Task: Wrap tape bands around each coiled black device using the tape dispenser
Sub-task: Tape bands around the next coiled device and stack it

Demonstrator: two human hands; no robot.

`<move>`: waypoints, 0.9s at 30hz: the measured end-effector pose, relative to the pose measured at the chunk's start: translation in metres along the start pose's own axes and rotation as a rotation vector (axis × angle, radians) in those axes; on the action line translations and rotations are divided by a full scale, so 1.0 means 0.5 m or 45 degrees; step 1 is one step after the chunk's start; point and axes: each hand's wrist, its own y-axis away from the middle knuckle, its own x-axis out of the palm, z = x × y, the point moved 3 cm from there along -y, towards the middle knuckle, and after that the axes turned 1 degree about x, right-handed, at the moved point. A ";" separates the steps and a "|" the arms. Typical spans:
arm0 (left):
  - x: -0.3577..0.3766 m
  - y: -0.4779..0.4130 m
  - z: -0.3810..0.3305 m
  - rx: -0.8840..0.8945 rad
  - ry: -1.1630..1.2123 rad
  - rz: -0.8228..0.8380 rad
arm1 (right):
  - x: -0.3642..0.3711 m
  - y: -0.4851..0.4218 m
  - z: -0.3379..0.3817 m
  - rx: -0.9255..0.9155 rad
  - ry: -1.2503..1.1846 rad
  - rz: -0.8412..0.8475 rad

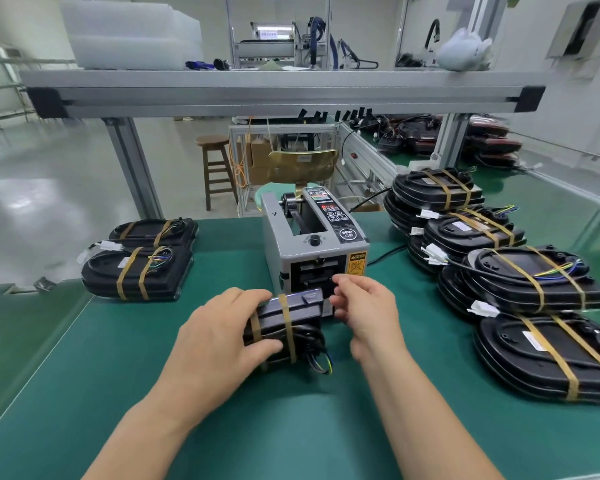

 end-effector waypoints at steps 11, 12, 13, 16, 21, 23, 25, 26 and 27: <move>-0.004 0.005 0.001 -0.016 -0.011 0.006 | 0.028 -0.029 -0.006 0.020 0.101 -0.104; -0.004 0.005 0.000 -0.016 -0.013 0.008 | 0.029 -0.028 -0.006 0.017 0.119 -0.119; -0.004 0.005 0.000 -0.016 -0.014 0.011 | 0.030 -0.028 -0.007 0.011 0.140 -0.136; -0.003 0.006 -0.002 -0.014 -0.024 0.023 | 0.035 -0.028 -0.010 -0.014 0.177 -0.204; -0.002 0.006 -0.003 -0.016 -0.049 0.054 | 0.041 -0.028 -0.017 -0.076 0.221 -0.290; -0.001 0.007 -0.004 -0.013 -0.066 0.058 | 0.040 -0.025 -0.020 -0.090 0.226 -0.292; -0.001 0.008 -0.004 -0.006 -0.069 0.070 | 0.039 -0.022 -0.022 -0.074 0.196 -0.262; -0.002 0.008 -0.005 0.004 -0.059 0.074 | 0.038 -0.019 -0.023 -0.053 0.142 -0.240; -0.003 0.008 -0.006 0.018 -0.045 0.074 | 0.036 -0.016 -0.021 -0.032 0.070 -0.214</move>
